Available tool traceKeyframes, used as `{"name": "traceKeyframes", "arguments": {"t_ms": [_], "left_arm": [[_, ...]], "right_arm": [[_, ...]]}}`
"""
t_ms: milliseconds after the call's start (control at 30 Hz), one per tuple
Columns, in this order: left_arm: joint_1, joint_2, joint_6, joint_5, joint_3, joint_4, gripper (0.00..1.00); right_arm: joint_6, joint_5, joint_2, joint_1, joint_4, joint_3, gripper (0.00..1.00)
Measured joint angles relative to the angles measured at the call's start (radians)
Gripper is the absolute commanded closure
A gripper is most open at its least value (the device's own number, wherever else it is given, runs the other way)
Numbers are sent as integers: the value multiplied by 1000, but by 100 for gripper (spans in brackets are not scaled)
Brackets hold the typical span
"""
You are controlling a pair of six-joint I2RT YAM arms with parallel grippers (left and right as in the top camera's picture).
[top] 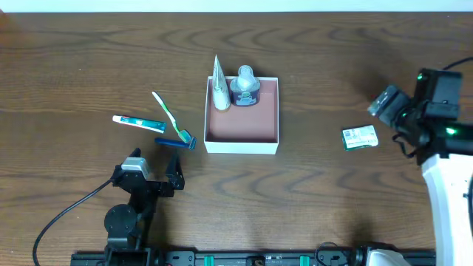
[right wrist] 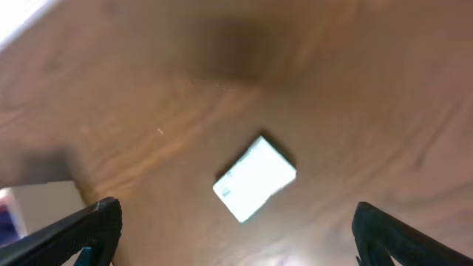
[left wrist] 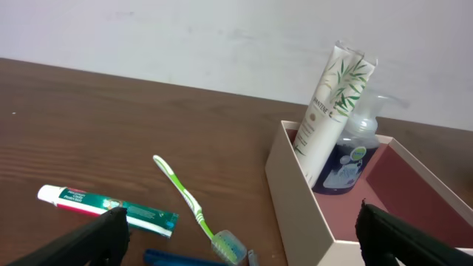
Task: Pack container
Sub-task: 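Lower the right gripper onto the white-green soap box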
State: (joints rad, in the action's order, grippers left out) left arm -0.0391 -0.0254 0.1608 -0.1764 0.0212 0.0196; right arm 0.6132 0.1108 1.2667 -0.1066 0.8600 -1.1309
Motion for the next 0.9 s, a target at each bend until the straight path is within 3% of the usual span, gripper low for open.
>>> {"name": "traceKeyframes", "arguments": {"t_ms": [167,467,900], "left_arm": [[0,0,0,0,0,0,2],[0,0,0,0,0,0,2],[0,0,0,0,0,0,2]], "right_arm": [[170,-6,61,0,-139,190,3],[269,-7,94,0,-458,386,7],[348,-23,308,0,-663,438,6]]}}
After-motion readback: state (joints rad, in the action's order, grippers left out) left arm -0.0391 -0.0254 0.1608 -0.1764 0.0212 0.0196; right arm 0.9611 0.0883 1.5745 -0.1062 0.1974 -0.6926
